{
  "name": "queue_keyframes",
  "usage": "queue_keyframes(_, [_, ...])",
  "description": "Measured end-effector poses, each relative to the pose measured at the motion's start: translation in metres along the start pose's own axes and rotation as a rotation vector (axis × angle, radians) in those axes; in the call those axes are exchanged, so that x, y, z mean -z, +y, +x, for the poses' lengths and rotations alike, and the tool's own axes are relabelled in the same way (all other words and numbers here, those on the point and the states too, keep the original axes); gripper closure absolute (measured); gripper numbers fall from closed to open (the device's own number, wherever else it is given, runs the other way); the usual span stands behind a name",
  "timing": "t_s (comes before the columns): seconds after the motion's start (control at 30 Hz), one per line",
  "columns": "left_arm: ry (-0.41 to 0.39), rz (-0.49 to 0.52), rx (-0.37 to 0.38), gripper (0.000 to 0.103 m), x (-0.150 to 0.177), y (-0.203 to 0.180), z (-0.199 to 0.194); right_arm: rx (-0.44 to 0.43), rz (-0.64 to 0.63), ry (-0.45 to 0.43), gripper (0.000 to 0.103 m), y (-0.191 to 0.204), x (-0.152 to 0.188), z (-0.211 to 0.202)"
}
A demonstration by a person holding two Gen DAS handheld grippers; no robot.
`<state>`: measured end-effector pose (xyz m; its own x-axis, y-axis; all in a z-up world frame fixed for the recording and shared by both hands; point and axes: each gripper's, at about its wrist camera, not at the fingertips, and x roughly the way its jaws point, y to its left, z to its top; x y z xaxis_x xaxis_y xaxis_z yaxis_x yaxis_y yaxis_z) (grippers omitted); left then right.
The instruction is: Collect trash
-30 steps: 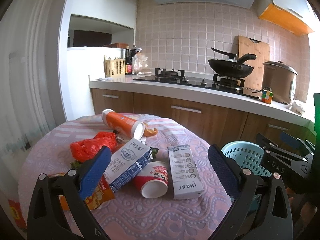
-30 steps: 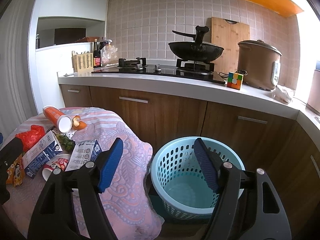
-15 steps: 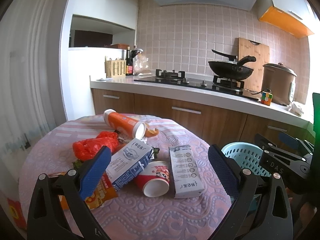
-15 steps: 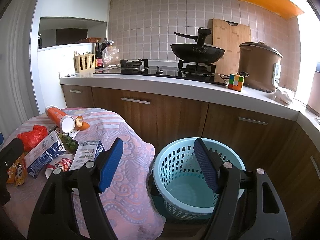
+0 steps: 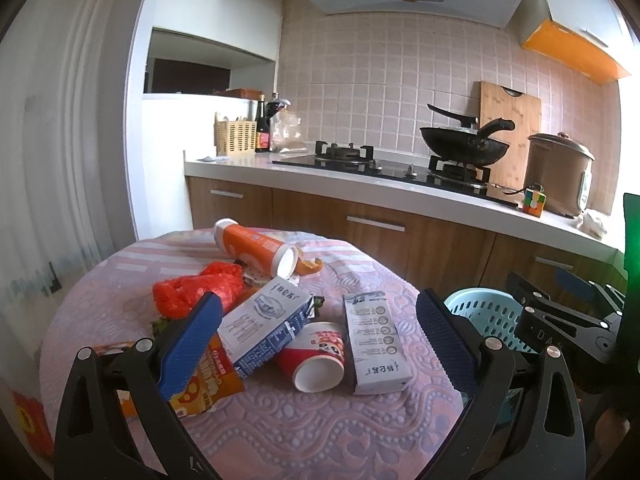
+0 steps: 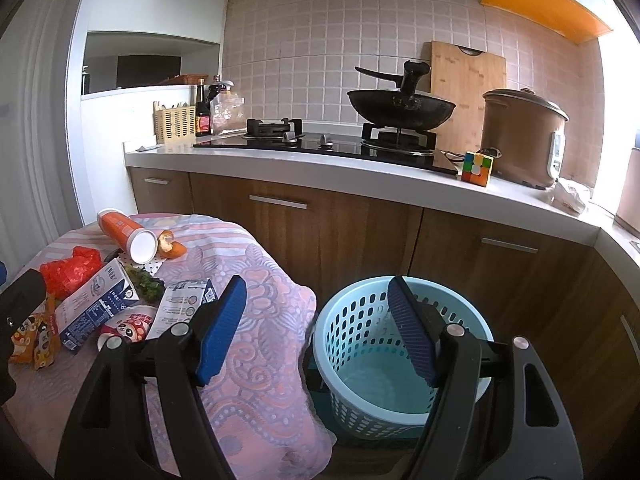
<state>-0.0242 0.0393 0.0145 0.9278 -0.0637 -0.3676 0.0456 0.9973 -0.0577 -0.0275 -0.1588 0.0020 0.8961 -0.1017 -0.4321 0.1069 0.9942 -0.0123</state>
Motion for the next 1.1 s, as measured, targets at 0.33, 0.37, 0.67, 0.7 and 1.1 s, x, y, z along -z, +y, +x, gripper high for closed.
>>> queue_keyframes(0.33, [-0.002,-0.006,-0.002,0.009,0.001,0.003,-0.001,-0.003,-0.008,0.004,0.035,0.004,0.001,0.001])
queue_keyframes(0.37, [-0.002,-0.006,-0.001,0.009,0.001,0.004,-0.001,-0.005,-0.008,0.005,0.035,0.004,0.001,0.001])
queue_keyframes(0.67, [0.002,-0.013,-0.031,0.009,0.005,0.008,-0.001,-0.022,-0.004,0.009,0.044,0.006,0.002,0.002])
queue_keyframes(0.7, [0.002,-0.020,-0.040,0.009,0.007,0.011,-0.002,-0.025,-0.006,0.012,0.048,0.007,0.003,0.003])
queue_keyframes(1.1, [0.083,-0.189,-0.262,0.009,0.040,0.136,-0.029,-0.139,-0.052,0.067,0.060,0.046,0.016,0.015])
